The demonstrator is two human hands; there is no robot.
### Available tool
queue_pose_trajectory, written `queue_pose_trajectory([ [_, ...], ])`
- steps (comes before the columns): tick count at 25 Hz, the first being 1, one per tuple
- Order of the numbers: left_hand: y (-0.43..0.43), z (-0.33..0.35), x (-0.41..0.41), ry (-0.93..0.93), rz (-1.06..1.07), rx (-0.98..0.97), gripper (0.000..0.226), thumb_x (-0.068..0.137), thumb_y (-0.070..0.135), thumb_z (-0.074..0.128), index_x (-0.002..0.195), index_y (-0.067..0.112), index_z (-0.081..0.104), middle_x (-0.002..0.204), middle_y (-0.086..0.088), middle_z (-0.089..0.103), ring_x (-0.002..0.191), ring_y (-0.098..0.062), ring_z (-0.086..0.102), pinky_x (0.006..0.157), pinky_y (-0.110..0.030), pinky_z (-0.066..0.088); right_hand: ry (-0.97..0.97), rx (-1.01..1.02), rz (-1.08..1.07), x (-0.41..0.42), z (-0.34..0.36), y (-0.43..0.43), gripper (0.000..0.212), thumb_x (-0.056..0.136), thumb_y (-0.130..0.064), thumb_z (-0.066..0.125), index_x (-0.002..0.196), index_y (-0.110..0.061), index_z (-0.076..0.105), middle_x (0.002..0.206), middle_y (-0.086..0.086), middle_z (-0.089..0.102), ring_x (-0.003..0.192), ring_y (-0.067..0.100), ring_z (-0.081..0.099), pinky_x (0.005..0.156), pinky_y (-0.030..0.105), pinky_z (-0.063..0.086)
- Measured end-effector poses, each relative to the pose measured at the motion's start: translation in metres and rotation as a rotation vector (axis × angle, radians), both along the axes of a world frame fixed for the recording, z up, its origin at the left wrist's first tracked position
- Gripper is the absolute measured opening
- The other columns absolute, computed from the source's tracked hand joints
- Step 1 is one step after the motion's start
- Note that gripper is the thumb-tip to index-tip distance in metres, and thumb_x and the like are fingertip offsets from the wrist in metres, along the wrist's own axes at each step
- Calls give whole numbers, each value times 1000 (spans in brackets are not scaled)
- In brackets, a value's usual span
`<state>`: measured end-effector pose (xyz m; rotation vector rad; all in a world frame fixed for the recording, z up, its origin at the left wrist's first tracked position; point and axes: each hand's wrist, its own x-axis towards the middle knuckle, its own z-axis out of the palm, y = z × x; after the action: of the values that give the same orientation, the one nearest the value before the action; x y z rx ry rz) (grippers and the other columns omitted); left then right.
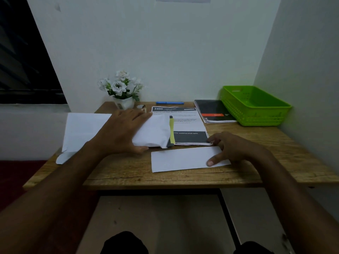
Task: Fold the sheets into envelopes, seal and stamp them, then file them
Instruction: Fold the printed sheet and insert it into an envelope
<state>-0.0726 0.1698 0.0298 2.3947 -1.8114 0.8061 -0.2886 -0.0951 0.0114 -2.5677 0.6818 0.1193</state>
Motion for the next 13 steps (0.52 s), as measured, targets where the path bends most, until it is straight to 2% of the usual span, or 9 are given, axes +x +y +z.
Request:
queue_pose_trajectory([
  [3,4,3,5,-14,8,-23,99,62,73,59,140,14,38,132,-8,52,113,-26,48,93,-46,39,58,37,-8,1,2,-4,85,56,-44,90,129,-32,49,126,-6,47,115,17,44,91,35,43],
  [5,6,5,6,-16,3,-42,98,62,73,59,139,14,40,129,-8,53,109,-25,48,90,-44,40,64,12,26,1,5,-5,67,59,-41,89,117,-30,58,118,-9,50,114,17,47,87,34,43],
  [7,8,8,6,-21,-4,-57,96,62,72,59,137,14,42,126,-8,54,106,-25,47,87,-43,40,-44,39,56,-2,8,-9,41,64,-34,88,99,-24,70,107,-7,65,104,18,58,78,31,46],
  [9,10,10,7,-28,-9,-70,94,61,70,58,135,13,44,123,-8,56,104,-25,48,84,-42,40,-152,113,46,-13,12,-13,27,65,-30,87,87,-21,75,92,-6,73,93,16,65,73,29,49],
  [13,14,12,12,-34,7,-69,98,59,70,58,137,13,41,123,-9,56,104,-27,50,84,-42,38,-366,340,-44,-42,18,-28,30,60,-37,83,86,-23,76,89,-2,75,84,16,70,73,36,56],
])
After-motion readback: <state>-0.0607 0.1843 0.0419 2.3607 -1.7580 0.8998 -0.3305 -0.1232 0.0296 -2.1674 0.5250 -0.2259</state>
